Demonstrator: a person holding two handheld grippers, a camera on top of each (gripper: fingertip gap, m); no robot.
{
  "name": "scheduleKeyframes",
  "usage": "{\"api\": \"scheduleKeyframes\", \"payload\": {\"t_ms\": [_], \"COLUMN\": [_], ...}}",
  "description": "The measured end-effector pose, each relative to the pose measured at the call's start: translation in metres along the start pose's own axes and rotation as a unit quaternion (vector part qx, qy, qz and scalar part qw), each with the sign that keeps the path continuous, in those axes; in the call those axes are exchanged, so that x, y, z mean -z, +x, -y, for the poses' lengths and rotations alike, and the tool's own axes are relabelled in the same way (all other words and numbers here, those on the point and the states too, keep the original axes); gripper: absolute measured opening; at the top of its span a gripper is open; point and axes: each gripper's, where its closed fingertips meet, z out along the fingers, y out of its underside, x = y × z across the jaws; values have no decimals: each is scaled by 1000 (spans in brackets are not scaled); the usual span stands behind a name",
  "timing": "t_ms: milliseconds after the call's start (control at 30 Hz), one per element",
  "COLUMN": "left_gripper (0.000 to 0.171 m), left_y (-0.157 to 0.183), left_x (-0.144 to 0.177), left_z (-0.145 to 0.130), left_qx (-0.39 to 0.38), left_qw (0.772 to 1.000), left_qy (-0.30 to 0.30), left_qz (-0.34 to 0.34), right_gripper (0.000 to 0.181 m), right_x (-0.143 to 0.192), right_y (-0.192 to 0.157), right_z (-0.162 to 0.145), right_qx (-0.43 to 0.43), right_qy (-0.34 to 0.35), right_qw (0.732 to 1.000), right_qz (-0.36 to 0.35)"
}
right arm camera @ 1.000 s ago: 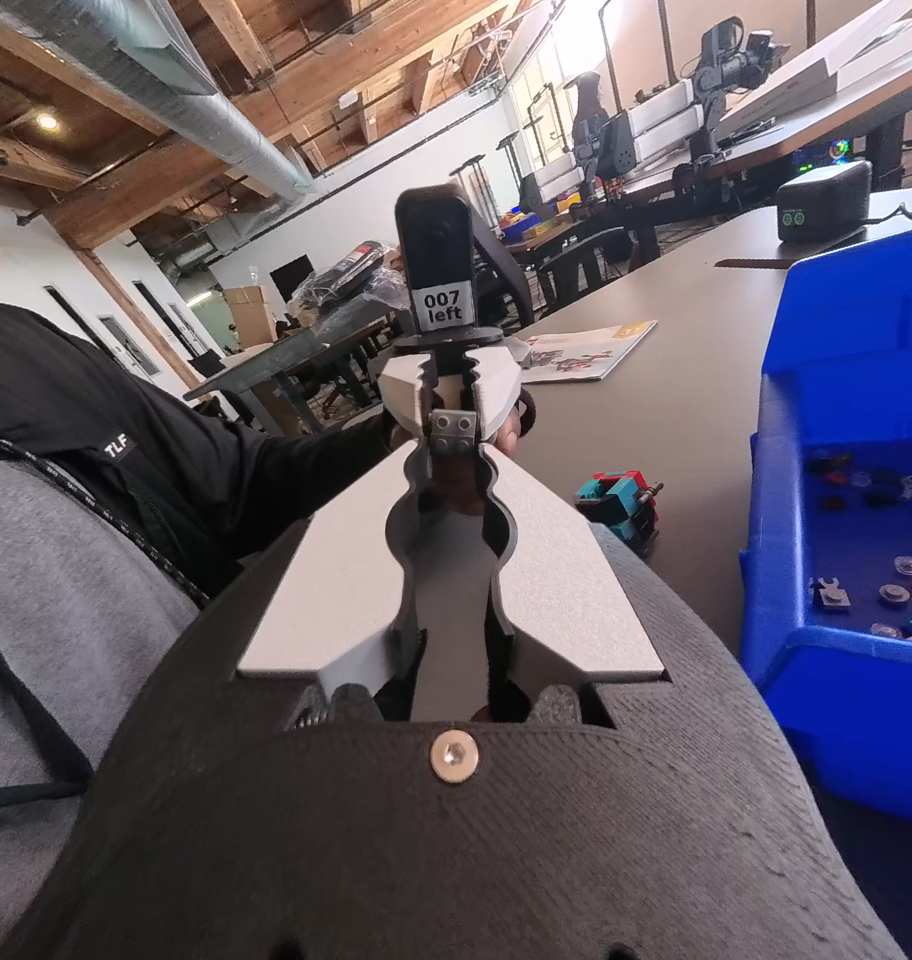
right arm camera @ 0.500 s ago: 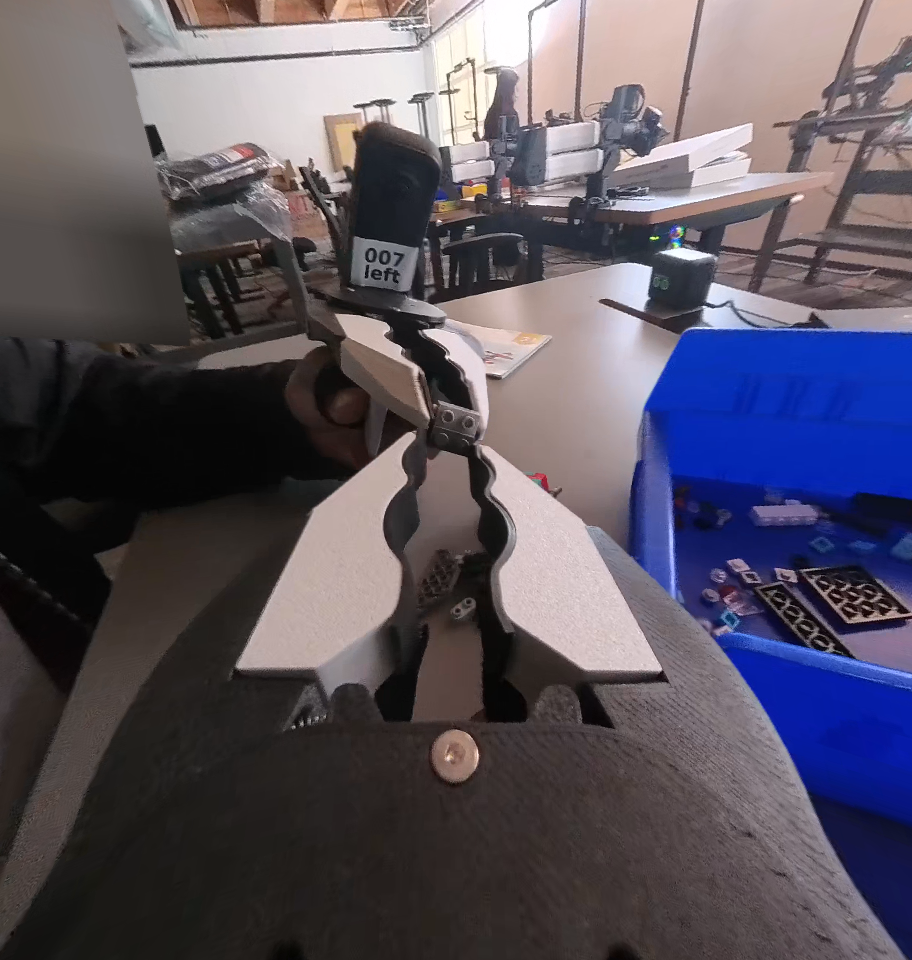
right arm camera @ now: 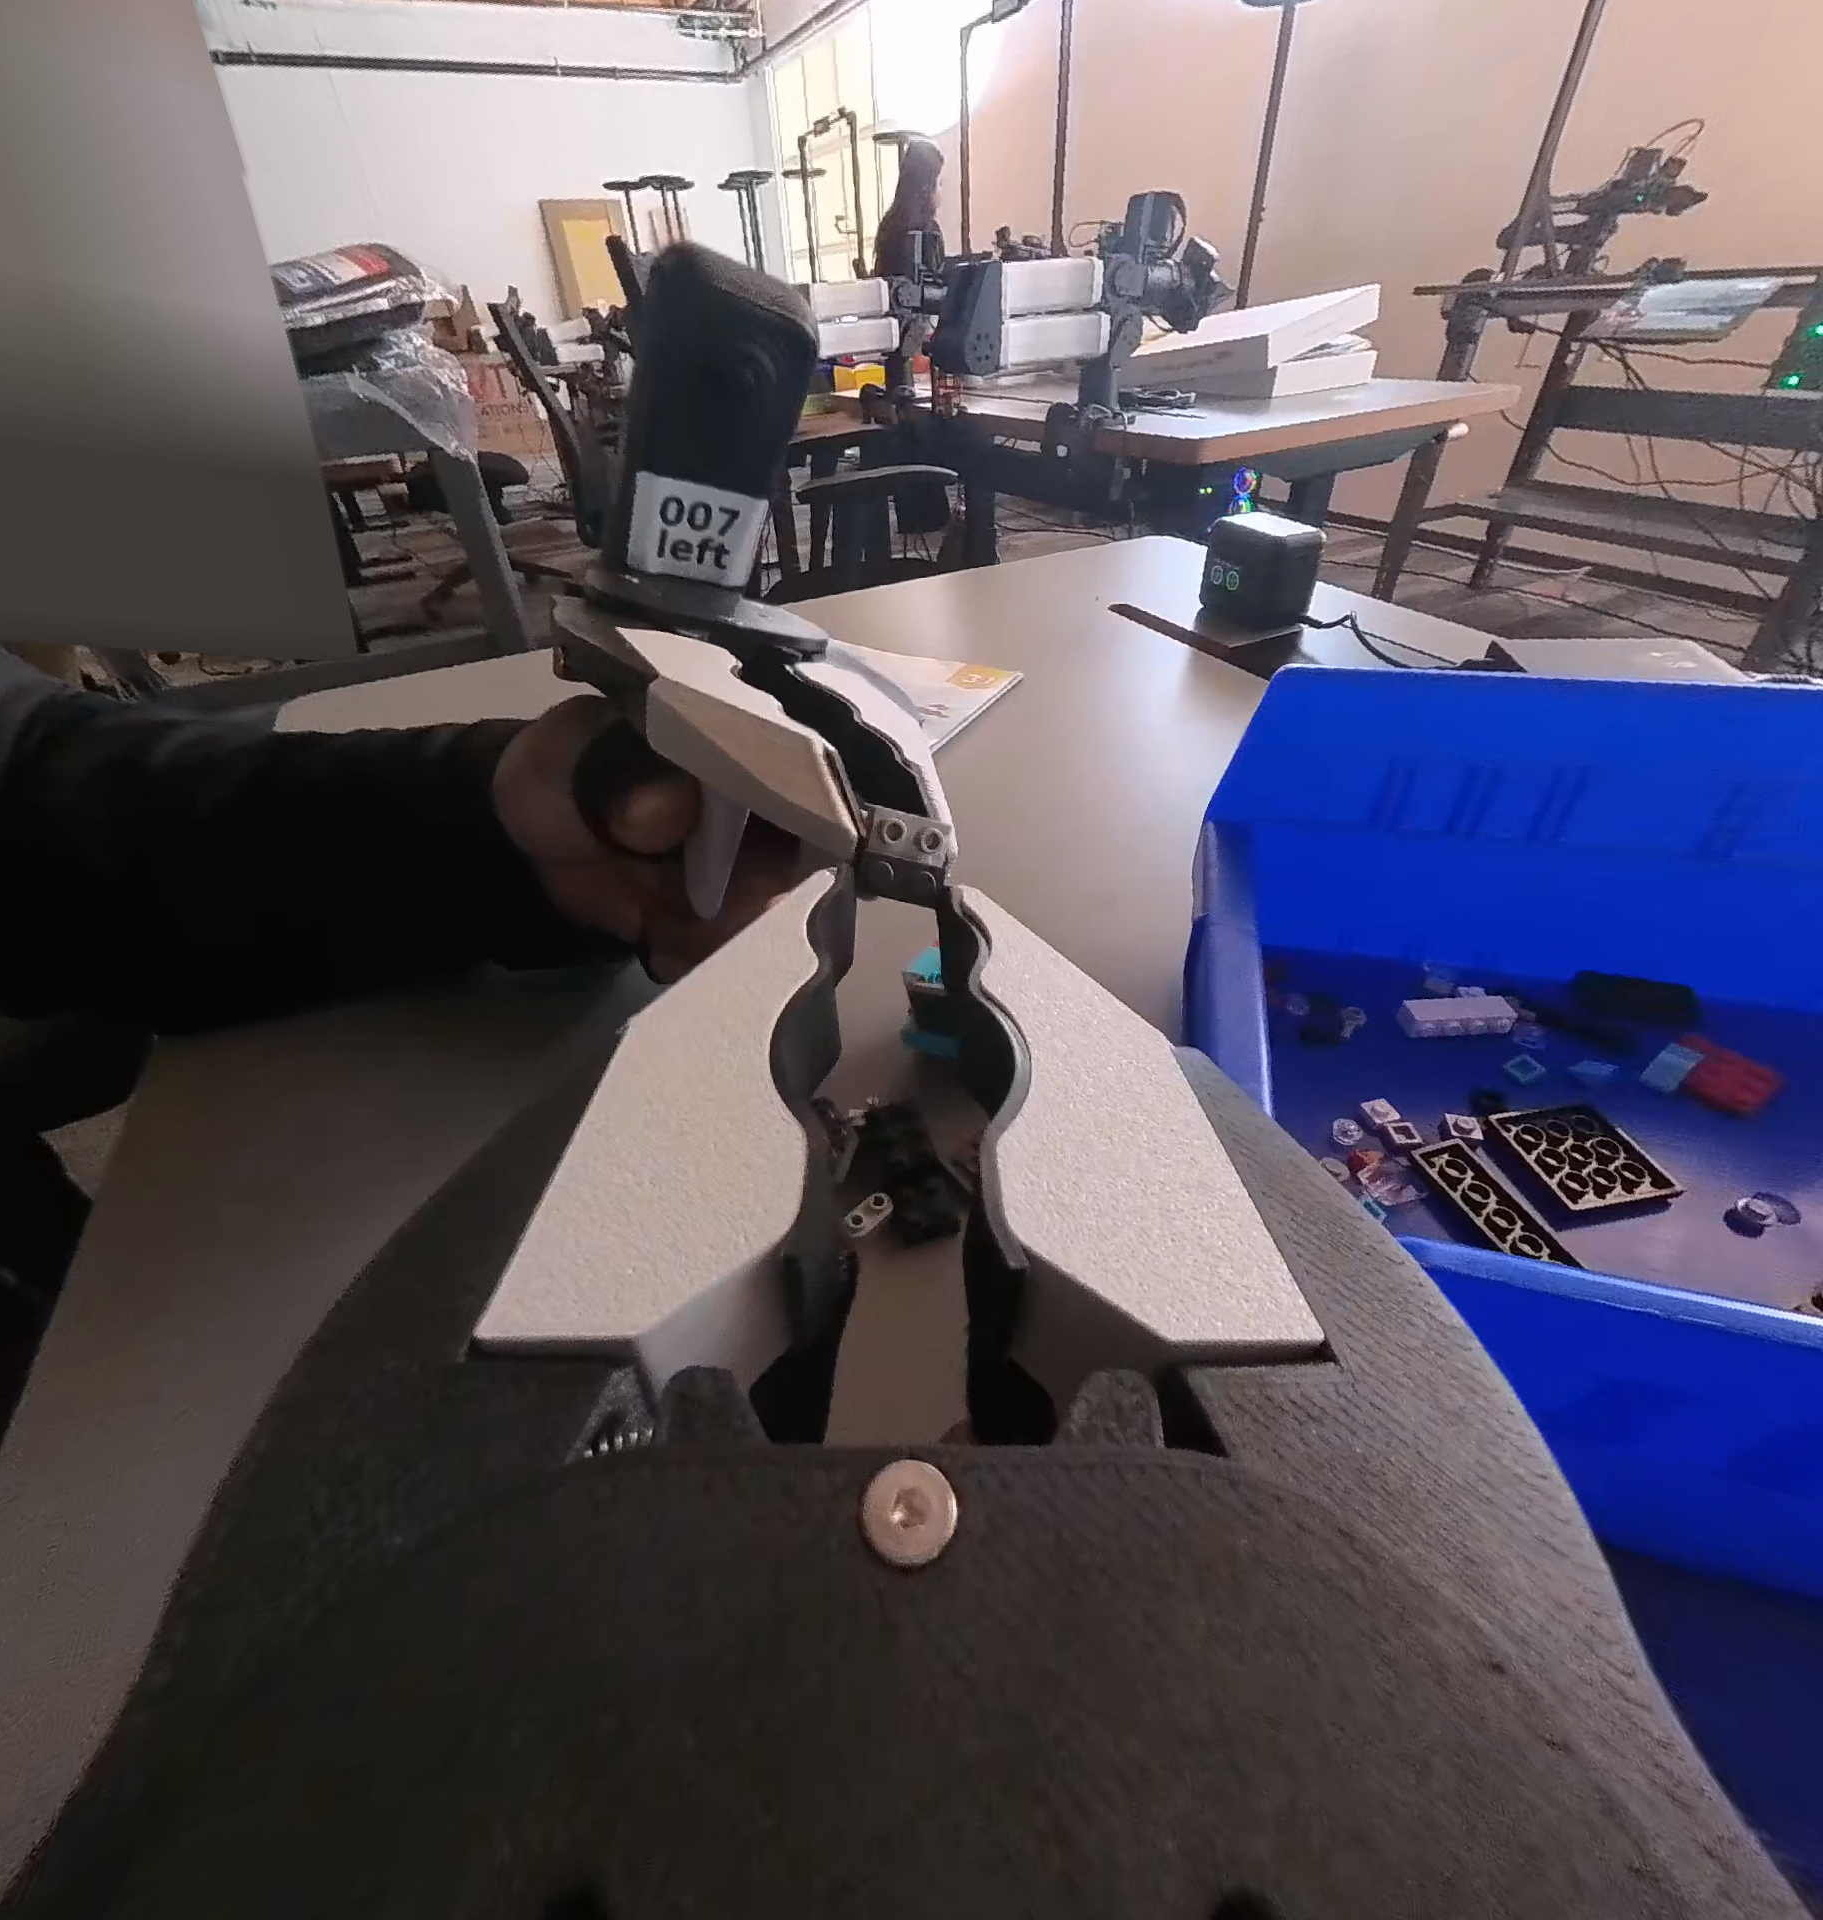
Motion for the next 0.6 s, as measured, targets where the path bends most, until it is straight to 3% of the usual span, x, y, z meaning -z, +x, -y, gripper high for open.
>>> {"api": "scheduleKeyframes", "payload": {"t_ms": [400, 500, 600], "left_gripper": [19, 19, 19], "left_y": [-12, -13, -11], "left_x": [10, 9, 9], "left_z": [12, 11, 11], "left_qx": [41, 44, 44], "left_qw": [998, 998, 998], "left_qy": [48, 44, 44], "left_qz": [8, 11, 10], "right_gripper": [17, 17, 17], "right_x": [18, 56, 136], "right_y": [16, 39, 86], "right_z": [16, 36, 64], "right_qx": [-51, -29, 4], "right_qy": [48, 59, 60], "right_qw": [997, 991, 960], "right_qz": [-33, -119, -272]}}
